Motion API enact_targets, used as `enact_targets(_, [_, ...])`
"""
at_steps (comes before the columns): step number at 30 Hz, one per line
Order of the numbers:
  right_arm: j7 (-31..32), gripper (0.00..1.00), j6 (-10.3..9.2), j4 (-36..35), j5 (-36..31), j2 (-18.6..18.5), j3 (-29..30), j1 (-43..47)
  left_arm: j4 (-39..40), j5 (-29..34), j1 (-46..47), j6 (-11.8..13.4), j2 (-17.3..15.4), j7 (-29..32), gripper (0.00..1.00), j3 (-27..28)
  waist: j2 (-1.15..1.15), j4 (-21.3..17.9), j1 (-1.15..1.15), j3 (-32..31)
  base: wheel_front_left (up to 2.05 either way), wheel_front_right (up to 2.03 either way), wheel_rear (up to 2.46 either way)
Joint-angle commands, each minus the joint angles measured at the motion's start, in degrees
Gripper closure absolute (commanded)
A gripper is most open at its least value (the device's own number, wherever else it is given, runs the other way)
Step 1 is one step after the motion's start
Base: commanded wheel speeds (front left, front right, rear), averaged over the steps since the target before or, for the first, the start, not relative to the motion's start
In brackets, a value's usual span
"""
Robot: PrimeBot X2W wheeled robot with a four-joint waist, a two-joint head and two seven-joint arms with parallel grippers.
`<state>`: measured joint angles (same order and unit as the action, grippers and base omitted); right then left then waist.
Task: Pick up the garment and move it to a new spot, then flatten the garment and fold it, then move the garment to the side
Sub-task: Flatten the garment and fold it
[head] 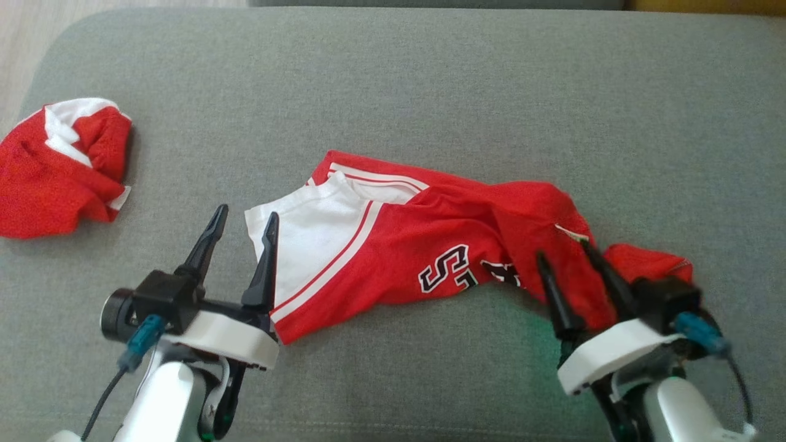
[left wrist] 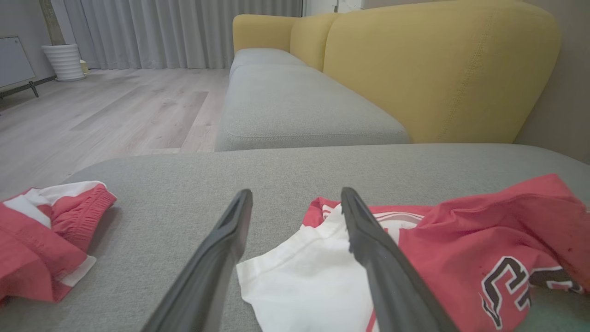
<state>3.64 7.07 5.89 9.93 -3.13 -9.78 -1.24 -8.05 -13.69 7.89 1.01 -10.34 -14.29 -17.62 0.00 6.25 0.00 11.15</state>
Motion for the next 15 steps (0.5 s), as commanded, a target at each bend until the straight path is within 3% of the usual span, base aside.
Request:
enact_targets(1, [-1.15,0.00,0.42,-2.79,0.06,0.22,-0.75,-0.95,1.70,0.41,1.60,0.23,-1.08,-0.71,0.00,2.44,0.00,-0.09,0.00,-0.30,0.00,0.00,0.00])
enact_targets(7, [-4.62,0.00,0.42,-8.05,-0.49,0.24,2.98,-1.50,1.86,0.48,0.46,1.09,-1.50,-0.71,0.00,2.85,0.00,-0.60,0.00,-2.24,0.00,0.00,0.00])
enact_targets(15, [-4.05,0.00,0.42,-10.41,-2.51,0.24,6.47,-1.53,2.43,0.59,-1.67,2.09,-2.36,-0.14,0.00,2.80,0.00,-0.95,0.00,-5.04,0.00,0.00,0.00])
